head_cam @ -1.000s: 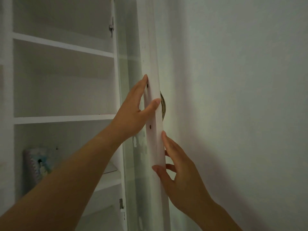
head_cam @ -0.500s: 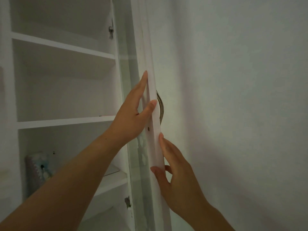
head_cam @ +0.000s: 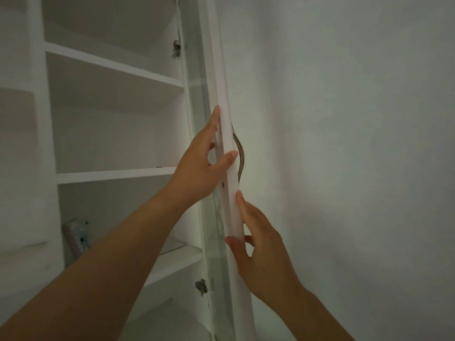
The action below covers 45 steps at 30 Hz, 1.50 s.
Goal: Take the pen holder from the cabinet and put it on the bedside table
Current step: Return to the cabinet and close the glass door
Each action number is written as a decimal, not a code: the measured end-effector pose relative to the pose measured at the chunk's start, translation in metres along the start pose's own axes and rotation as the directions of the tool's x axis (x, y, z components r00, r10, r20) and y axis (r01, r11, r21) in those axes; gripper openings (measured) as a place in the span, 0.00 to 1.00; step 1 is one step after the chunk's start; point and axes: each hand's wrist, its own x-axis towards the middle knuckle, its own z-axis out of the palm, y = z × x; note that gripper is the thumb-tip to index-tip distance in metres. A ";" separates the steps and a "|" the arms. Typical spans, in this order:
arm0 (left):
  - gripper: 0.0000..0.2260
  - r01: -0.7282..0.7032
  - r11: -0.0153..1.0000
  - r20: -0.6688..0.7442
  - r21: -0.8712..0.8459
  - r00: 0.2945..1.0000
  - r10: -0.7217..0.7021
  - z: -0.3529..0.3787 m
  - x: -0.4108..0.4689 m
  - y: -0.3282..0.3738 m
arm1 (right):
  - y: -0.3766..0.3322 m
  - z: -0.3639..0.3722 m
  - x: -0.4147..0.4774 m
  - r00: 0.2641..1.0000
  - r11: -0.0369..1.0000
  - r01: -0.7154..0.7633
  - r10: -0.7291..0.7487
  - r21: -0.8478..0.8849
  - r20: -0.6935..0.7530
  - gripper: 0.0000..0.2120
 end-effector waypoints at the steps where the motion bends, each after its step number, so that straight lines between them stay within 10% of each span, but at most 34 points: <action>1: 0.33 -0.005 1.000 0.000 0.004 1.000 0.005 -0.005 -0.002 -0.001 | -0.004 0.004 -0.001 1.000 1.000 -0.003 0.003 0.023 -0.012 0.28; 21: 0.31 0.158 0.960 -0.131 0.229 0.983 -0.131 -0.127 -0.050 -0.059 | -0.043 0.105 0.019 0.987 0.955 0.049 -0.090 0.293 0.130 0.32; 45: 0.34 0.296 0.521 -0.261 0.801 0.955 -0.140 -0.134 -0.135 -0.128 | 0.013 0.209 0.092 0.865 0.894 0.328 -0.414 0.304 0.285 0.40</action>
